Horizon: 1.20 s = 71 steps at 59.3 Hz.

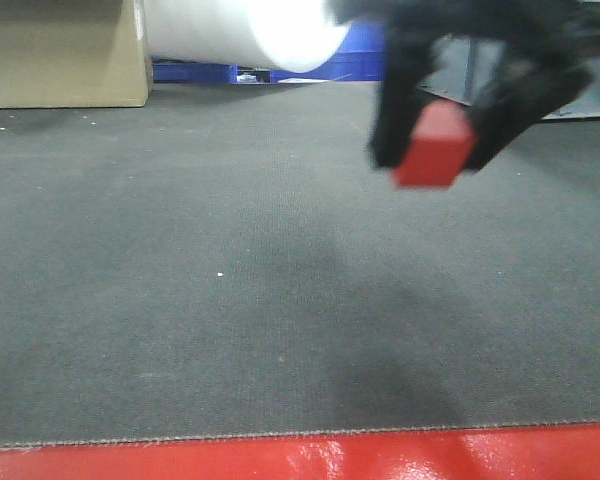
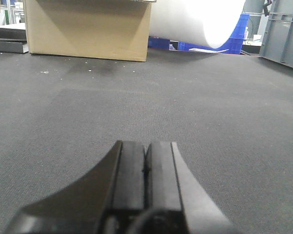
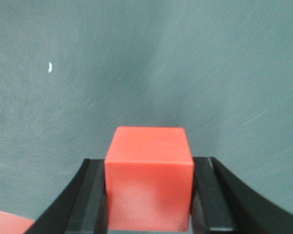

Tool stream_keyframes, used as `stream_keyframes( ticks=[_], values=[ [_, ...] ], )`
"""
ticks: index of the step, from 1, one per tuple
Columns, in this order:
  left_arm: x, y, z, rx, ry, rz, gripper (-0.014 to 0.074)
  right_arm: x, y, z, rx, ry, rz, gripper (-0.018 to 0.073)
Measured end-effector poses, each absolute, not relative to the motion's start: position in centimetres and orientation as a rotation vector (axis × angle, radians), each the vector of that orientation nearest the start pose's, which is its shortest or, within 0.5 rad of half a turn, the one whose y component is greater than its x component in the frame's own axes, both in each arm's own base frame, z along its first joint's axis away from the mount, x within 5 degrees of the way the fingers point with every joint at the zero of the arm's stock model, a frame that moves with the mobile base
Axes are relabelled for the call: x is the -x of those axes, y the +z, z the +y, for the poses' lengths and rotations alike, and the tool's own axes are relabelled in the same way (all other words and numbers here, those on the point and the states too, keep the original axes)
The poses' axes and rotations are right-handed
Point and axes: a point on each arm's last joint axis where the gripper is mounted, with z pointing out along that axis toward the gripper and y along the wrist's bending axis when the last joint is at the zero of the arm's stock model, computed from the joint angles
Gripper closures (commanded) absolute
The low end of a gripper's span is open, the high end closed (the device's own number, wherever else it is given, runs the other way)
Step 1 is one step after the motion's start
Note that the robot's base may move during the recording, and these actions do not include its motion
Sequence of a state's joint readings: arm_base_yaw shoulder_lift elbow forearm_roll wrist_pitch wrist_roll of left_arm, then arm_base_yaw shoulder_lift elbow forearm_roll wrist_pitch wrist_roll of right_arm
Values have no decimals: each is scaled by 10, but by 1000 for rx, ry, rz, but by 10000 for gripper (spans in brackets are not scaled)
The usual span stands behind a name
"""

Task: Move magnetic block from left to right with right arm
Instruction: 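Lower the red cube onto the table with the right gripper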

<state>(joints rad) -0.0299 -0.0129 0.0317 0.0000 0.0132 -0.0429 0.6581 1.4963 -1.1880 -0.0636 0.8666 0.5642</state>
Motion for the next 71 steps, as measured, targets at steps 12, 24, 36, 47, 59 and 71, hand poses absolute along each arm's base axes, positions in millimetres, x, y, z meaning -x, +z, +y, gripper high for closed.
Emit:
stream_keyframes(
  ticks=[12, 24, 36, 47, 59, 71],
  values=[
    [-57, 202, -2, 10, -58, 1516, 713, -271, 276, 237, 148, 172, 2897, 283],
    [-57, 202, -2, 10, -58, 1516, 713, -299, 261, 271, 157, 113, 2960, 283],
    [-57, 202, -2, 10, -58, 1516, 713, -309, 238, 287, 144, 118, 3016, 283],
    [-57, 202, -2, 10, -58, 1516, 713, -308, 223, 293, 136, 128, 3068, 283],
    [-57, 202, -2, 10, -58, 1516, 713, -307, 223, 295, 135, 143, 3070, 283],
    [-57, 202, -2, 10, -58, 1516, 713, -307, 223, 295, 7, 157, 3083, 281]
  ],
)
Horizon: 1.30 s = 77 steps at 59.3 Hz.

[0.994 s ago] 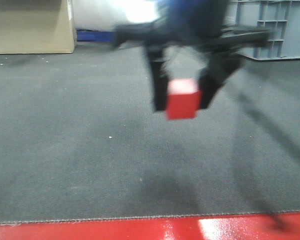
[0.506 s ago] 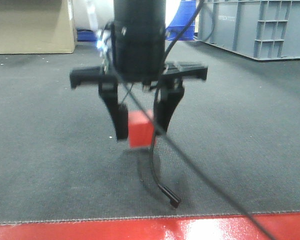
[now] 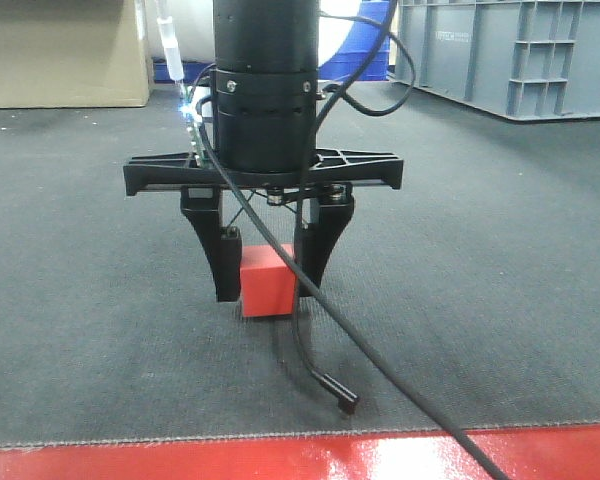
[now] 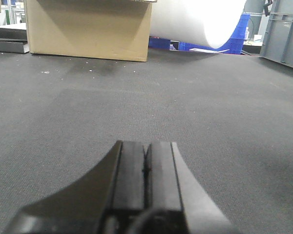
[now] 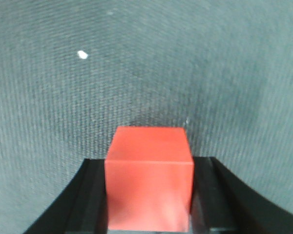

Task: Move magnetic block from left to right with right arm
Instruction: 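Lower the red cube onto the table with the right gripper, then open the right gripper and raise it away from the cube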

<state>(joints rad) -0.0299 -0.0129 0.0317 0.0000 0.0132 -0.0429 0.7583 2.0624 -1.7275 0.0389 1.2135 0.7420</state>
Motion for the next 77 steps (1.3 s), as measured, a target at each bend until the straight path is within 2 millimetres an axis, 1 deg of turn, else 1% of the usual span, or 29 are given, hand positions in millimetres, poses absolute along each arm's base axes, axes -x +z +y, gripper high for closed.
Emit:
stream_keyframes(
  ticks=[5, 15, 19, 21, 25, 30, 32, 38, 47, 55, 62, 69, 74, 77],
  values=[
    [-57, 202, -2, 10, -58, 1516, 712, -307, 223, 295, -40, 159, 3084, 281],
    [-57, 202, -2, 10, -58, 1516, 713, -307, 223, 295, -64, 161, 3085, 281],
    [-57, 202, -2, 10, -58, 1516, 713, -307, 223, 295, -64, 161, 3085, 260],
    [-57, 202, -2, 10, -58, 1516, 713, -307, 223, 295, -65, 161, 3085, 228],
    [-57, 202, -2, 10, -58, 1516, 713, -307, 223, 295, -65, 161, 3085, 126],
    [-57, 202, -2, 10, -58, 1516, 713, -307, 223, 295, -57, 161, 3085, -38],
    [-57, 202, -2, 10, -58, 1516, 713, -307, 223, 295, -54, 160, 3085, -90],
    [-57, 202, -2, 10, -58, 1516, 713, -307, 223, 295, -51, 158, 3086, -68],
    [-57, 202, -2, 10, -58, 1516, 713, -307, 223, 295, -51, 158, 3086, -68],
    [-57, 202, -2, 10, -58, 1516, 713, -305, 230, 294, -47, 174, 3075, -65],
    [-57, 202, -2, 10, -58, 1516, 713, -303, 243, 291, -46, 205, 3051, -65],
    [-57, 202, -2, 10, -58, 1516, 713, -298, 263, 287, -37, 252, 3014, -56],
    [-57, 202, -2, 10, -58, 1516, 713, -295, 276, 284, -9, 281, 2987, -8],
    [-57, 202, -2, 10, -58, 1516, 712, -293, 283, 282, 12, 295, 2970, 57]
  ],
)
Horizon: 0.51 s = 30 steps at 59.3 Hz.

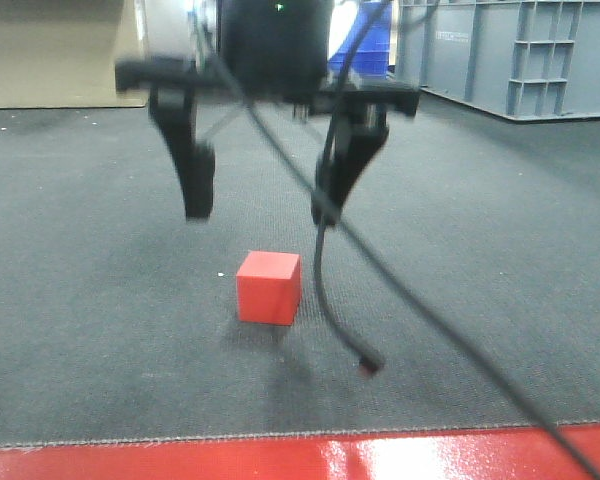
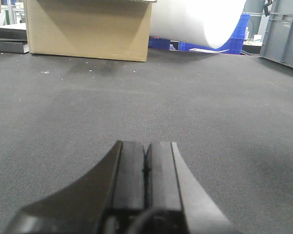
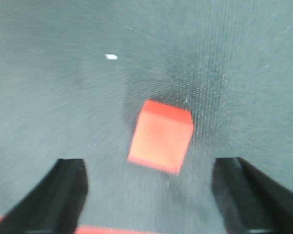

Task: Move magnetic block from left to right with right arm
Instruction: 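Open the right gripper and raise it away from the cube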

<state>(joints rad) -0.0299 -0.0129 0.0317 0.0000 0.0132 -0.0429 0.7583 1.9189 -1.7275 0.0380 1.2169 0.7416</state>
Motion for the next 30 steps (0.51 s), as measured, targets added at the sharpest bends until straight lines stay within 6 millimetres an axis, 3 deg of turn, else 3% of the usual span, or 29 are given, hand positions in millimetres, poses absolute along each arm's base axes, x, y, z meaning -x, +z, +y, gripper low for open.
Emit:
stream_keyframes(
  ticks=[15, 30],
  values=[
    [-57, 202, -2, 10, -58, 1516, 713, -287, 306, 261, 3, 363, 2886, 498],
    [-57, 202, -2, 10, -58, 1516, 713, -279, 315, 214, 68, 410, 2743, 503]
  ],
)
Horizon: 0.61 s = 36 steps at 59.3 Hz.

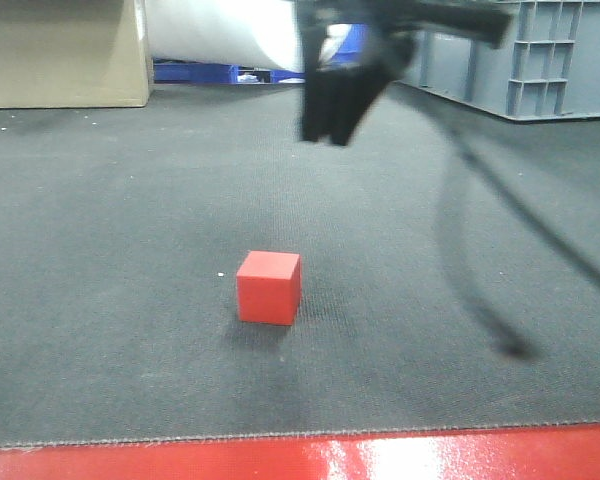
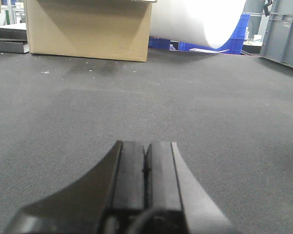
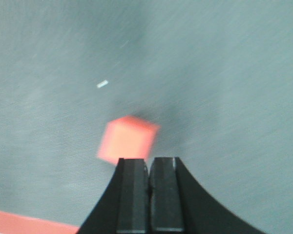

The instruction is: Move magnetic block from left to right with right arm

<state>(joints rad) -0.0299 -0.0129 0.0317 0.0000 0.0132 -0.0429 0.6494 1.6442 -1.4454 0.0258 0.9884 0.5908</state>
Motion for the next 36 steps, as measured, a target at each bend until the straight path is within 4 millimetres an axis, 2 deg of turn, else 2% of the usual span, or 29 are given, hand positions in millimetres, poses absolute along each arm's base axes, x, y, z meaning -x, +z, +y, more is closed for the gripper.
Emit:
stream_keyframes(
  ticks=[10, 20, 36],
  values=[
    [-57, 202, -2, 10, -58, 1516, 713, -266, 317, 171, 169, 415, 2576, 503],
    [-57, 202, -2, 10, -58, 1516, 713, -247, 323, 119, 157, 390, 2358, 503],
    [-57, 202, -2, 10, -58, 1516, 713, -214, 321, 45, 118, 196, 2031, 503]
  ],
)
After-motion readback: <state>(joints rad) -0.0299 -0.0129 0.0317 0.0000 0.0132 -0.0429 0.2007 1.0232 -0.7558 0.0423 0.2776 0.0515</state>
